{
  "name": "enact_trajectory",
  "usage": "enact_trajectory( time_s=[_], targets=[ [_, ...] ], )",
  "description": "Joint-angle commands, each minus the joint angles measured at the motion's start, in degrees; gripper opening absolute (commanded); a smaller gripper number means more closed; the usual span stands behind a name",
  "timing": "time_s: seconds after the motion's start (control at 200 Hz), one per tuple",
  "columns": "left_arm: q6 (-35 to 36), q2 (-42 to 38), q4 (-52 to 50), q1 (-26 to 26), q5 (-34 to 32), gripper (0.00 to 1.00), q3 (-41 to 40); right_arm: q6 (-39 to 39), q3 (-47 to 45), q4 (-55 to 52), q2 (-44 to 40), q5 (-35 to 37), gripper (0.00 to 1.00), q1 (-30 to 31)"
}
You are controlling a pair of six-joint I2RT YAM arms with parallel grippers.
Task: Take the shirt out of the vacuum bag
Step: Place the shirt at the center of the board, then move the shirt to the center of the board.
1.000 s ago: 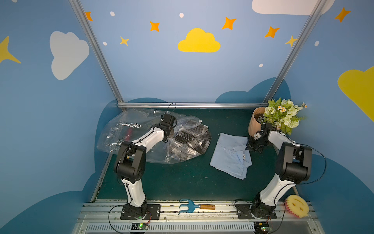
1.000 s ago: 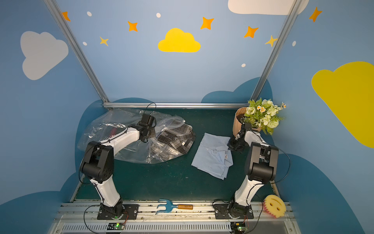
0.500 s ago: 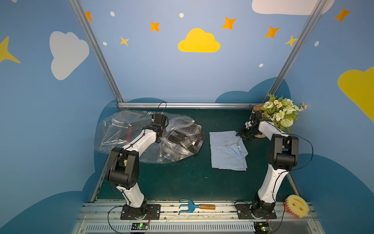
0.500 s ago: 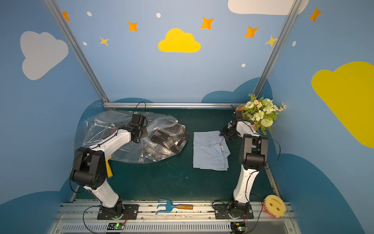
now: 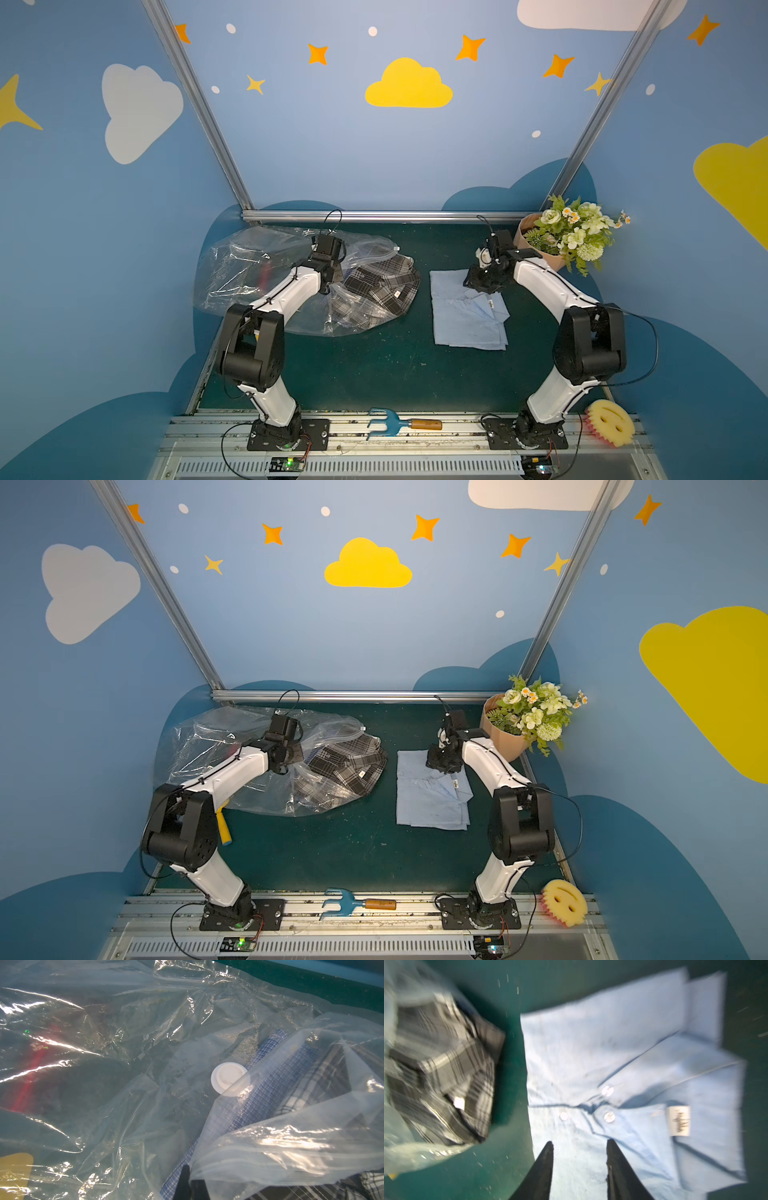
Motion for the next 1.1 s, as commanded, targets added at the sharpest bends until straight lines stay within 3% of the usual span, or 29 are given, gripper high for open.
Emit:
enact_trajectory(
  time_s=[0.0, 0.481, 0.906, 1.096],
  targets=[
    [-0.4, -0.3, -0.5, 0.1, -0.7, 0.03, -0.6, 2.3, -3.5, 0.0, 3.3, -1.2, 0.39, 0.6],
    [-1.7, -3.8, -1.1, -0.3, -0.2, 0.03, -3.4, 1.9, 5.0, 0.3, 18.6, 3.5, 0.36, 1.0],
    [-2.5, -5.9, -2.6, -1.1, 0.8, 0.04, -4.5, -5.8, 25.7, -7.7, 30.4, 3.9, 0.35, -4.5],
    [-2.9, -5.5, -3.6, -2.3, 1.0, 0.03, -3.8, -7.7, 33.5, -9.1, 34.0, 3.8, 0.41, -5.9]
  ],
)
